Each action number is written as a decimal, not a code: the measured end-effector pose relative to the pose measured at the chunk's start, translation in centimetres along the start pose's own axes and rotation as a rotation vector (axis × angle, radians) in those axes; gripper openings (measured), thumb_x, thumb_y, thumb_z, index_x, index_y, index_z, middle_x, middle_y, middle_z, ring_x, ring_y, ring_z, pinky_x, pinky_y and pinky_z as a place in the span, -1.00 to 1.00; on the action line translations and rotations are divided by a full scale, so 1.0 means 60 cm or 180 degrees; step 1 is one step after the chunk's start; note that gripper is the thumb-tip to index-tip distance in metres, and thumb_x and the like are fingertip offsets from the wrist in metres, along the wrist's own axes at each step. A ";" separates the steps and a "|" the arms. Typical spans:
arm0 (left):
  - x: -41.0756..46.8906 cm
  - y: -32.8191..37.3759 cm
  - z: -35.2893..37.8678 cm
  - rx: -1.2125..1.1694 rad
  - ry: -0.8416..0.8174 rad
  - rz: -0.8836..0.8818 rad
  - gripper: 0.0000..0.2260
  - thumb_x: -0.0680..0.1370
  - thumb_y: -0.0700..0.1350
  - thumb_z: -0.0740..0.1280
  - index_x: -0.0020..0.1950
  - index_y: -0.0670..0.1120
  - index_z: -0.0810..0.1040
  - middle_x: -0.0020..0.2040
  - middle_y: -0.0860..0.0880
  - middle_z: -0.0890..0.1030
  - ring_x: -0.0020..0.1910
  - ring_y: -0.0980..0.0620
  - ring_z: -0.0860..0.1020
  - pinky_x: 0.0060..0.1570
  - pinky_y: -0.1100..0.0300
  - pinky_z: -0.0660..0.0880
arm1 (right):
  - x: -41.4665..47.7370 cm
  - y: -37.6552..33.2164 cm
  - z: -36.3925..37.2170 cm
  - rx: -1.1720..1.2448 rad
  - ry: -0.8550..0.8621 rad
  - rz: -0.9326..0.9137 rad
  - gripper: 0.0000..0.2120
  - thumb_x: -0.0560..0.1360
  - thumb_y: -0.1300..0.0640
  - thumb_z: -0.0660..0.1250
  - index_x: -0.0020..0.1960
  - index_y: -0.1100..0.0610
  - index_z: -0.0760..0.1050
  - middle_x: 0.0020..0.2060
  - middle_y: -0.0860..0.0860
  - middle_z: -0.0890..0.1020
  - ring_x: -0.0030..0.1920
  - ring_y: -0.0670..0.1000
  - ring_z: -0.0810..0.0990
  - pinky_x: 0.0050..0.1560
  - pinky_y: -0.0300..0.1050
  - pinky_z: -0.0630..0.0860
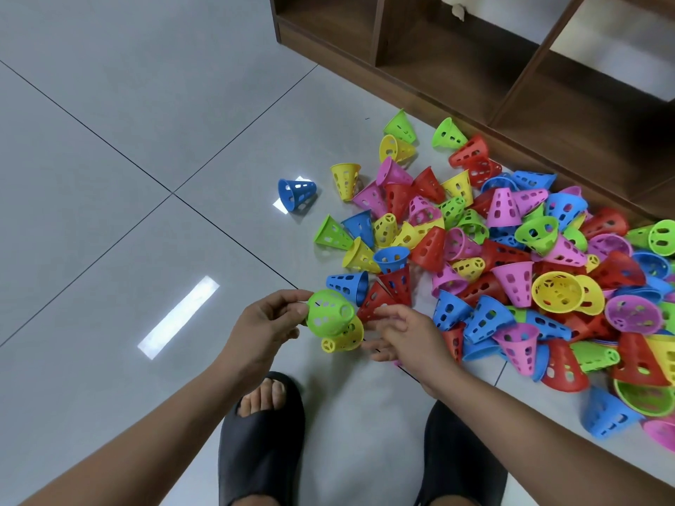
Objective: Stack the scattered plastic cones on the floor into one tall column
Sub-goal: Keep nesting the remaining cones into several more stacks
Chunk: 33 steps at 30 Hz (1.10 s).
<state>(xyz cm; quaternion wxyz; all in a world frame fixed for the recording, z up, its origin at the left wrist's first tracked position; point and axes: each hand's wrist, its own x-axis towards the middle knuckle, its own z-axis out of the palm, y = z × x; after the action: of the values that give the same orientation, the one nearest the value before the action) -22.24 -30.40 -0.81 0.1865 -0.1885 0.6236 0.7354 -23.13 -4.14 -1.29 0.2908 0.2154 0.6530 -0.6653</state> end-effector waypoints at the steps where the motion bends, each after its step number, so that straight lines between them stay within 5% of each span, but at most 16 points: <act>1: -0.001 -0.002 0.003 0.0061 -0.0037 0.0013 -0.81 0.58 -0.10 0.45 0.17 -0.04 0.74 -0.04 -0.07 0.72 -0.07 -0.01 0.57 0.00 0.04 0.47 | -0.003 -0.006 -0.006 -0.0105 0.0058 -0.0036 -0.77 0.67 0.33 0.28 0.26 0.12 0.54 0.09 0.10 0.75 -0.12 0.16 0.79 -0.33 -0.10 0.64; 7: -0.005 -0.022 0.025 0.0551 -0.0242 -0.0127 -0.81 0.68 -0.24 0.37 0.14 -0.05 0.76 -0.12 -0.06 0.70 -0.14 0.06 0.54 -0.13 0.20 0.48 | -0.015 -0.029 -0.075 -0.2012 0.0891 -0.0786 -0.87 0.64 0.11 0.38 0.12 -0.12 0.59 0.00 -0.19 0.66 -0.34 -0.16 0.60 -0.36 -0.24 0.47; 10: -0.004 -0.038 0.036 0.0676 -0.0142 -0.0176 -0.81 0.68 -0.24 0.35 0.14 -0.04 0.75 -0.12 -0.02 0.71 -0.17 0.09 0.53 -0.15 0.19 0.48 | -0.018 -0.026 -0.101 -0.2691 0.0869 -0.0924 -0.83 0.61 0.12 0.42 0.17 -0.07 0.57 0.09 -0.18 0.59 -0.14 -0.18 0.60 -0.14 -0.23 0.51; 15: 0.001 -0.060 0.044 0.0937 -0.0020 -0.0189 -0.80 0.66 -0.25 0.39 0.12 0.01 0.73 -0.11 0.04 0.73 -0.14 0.11 0.61 -0.14 0.16 0.50 | -0.020 -0.004 -0.108 -0.3330 0.0542 -0.1030 -0.71 0.57 0.06 0.47 0.26 -0.06 0.54 0.17 -0.14 0.52 -0.14 -0.14 0.59 -0.02 -0.05 0.59; 21: 0.028 -0.060 0.048 0.1365 0.0144 -0.0076 -0.87 0.60 -0.18 0.46 0.05 0.05 0.70 -0.08 0.06 0.73 -0.18 0.13 0.62 -0.17 0.17 0.50 | -0.002 -0.004 -0.105 -0.3460 0.0688 -0.1116 -0.76 0.65 0.07 0.38 0.31 0.00 0.53 0.14 -0.11 0.56 -0.02 -0.05 0.60 0.00 -0.01 0.59; 33: 0.089 -0.001 0.069 0.2784 -0.0168 0.0999 -0.81 0.60 -0.11 0.45 0.16 0.13 0.62 0.04 0.17 0.65 -0.04 0.16 0.62 0.01 0.28 0.51 | -0.043 -0.060 -0.105 -0.2308 0.1106 -0.1393 -0.90 0.63 0.19 0.40 0.06 -0.01 0.59 -0.14 -0.21 0.62 -0.12 -0.33 0.61 -0.24 -0.33 0.55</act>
<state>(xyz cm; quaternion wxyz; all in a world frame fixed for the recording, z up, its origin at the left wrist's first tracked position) -27.01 -26.07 -2.94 0.1508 0.0233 0.8912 0.4272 -24.21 2.29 2.76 0.0861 0.0651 0.9129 -0.3936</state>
